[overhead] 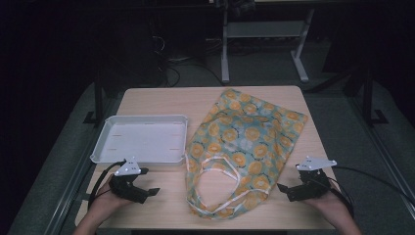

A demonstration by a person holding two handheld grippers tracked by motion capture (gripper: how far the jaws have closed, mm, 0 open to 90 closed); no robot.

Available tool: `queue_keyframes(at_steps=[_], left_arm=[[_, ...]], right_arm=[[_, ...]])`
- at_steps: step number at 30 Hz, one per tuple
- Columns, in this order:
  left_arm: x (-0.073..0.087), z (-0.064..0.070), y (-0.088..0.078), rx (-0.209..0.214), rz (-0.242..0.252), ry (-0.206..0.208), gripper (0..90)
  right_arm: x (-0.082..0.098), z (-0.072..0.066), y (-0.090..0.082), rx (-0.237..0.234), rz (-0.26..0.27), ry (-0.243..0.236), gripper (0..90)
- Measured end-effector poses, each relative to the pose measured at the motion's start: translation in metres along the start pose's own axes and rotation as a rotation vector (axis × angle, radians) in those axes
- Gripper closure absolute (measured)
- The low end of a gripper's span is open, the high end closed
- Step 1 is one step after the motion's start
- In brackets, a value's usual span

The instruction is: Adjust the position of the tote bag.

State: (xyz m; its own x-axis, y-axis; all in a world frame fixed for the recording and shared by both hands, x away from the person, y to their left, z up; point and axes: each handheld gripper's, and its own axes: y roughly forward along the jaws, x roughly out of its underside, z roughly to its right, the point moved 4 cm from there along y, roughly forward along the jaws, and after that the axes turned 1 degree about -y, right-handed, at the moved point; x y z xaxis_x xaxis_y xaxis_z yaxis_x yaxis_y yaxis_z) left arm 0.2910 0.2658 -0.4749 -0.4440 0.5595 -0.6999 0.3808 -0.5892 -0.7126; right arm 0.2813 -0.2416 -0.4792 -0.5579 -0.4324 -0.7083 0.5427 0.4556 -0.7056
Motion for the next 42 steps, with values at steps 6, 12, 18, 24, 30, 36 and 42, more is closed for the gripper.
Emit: queue_keyframes(at_steps=[6,12,18,24,30,36,42], left_arm=[[-0.005,0.003,-0.001,0.013,0.01,-0.01,20.2],[-0.013,0.006,-0.003,0.031,0.016,0.003,36.5],[-0.031,0.008,-0.009,0.065,0.06,-0.026,64.7],[-0.047,0.006,-0.007,0.098,0.066,-0.021,86.4],[-0.063,0.003,-0.004,0.105,0.072,-0.011,89.9],[-0.086,-0.003,0.002,0.105,0.095,0.001,89.9],[-0.106,-0.009,0.017,0.11,0.101,0.019,89.9]], right_arm=[[0.001,0.001,-0.002,0.002,0.001,0.007,1.5],[-0.002,-0.001,-0.003,-0.012,0.003,0.012,4.5],[-0.003,-0.005,0.0,-0.027,-0.007,0.003,6.6],[-0.007,-0.004,-0.006,-0.018,-0.026,0.026,22.8],[-0.015,-0.007,-0.008,-0.02,-0.035,0.019,51.1],[-0.023,-0.014,-0.008,-0.038,-0.044,0.011,69.8],[-0.033,-0.015,-0.005,-0.046,-0.034,0.015,89.3]])
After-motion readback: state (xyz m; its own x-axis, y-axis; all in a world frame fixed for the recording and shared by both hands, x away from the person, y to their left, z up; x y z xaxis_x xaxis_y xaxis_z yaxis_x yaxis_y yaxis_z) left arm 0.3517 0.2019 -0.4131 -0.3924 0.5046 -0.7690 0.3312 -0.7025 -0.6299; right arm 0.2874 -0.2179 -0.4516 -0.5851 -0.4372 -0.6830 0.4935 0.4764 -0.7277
